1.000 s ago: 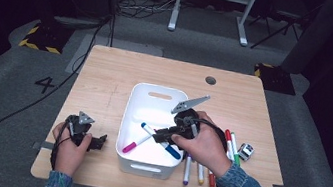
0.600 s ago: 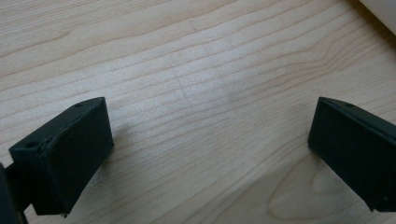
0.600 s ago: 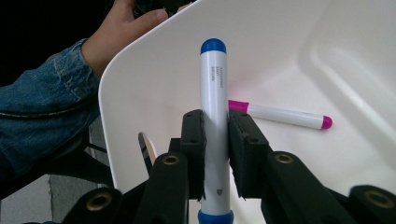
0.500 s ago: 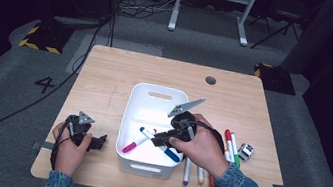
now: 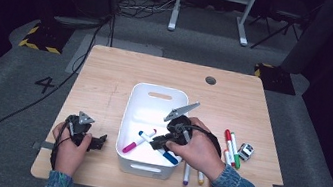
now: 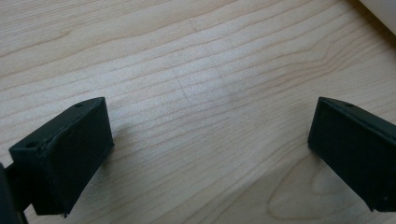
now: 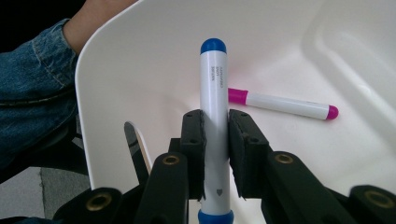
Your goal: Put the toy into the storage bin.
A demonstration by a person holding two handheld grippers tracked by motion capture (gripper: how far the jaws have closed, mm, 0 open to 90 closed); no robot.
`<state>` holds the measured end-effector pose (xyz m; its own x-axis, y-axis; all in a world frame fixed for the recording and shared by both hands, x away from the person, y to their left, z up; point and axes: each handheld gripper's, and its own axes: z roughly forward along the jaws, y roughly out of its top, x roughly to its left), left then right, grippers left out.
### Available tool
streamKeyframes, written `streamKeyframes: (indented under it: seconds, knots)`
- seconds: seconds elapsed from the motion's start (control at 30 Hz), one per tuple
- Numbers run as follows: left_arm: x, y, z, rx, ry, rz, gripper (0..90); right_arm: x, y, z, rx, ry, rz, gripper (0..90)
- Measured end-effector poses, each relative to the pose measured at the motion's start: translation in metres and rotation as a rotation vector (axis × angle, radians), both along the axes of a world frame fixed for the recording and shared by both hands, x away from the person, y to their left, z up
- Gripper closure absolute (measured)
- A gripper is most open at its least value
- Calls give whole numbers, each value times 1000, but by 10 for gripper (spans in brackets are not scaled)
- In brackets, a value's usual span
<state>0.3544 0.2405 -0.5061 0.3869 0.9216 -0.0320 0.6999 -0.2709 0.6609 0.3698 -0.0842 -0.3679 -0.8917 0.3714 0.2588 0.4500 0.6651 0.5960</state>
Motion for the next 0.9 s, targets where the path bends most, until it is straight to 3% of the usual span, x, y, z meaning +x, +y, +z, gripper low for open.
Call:
streamKeyframes:
  seconds: [0.43,0.53,0.6,0.73,0.9]
  knots:
    - [0,0,0,0,0,0,1,2,4,-11,-47,-28,32,764]
    - [0,0,0,0,1,-1,1,1,5,-10,-38,-37,17,584]
    - [0,0,0,0,1,-1,1,0,4,-9,-42,-47,4,555]
    - [0,0,0,0,1,-1,1,3,-4,-3,9,-77,-13,535]
    - [0,0,0,0,1,-1,1,4,-13,5,32,-97,-33,536]
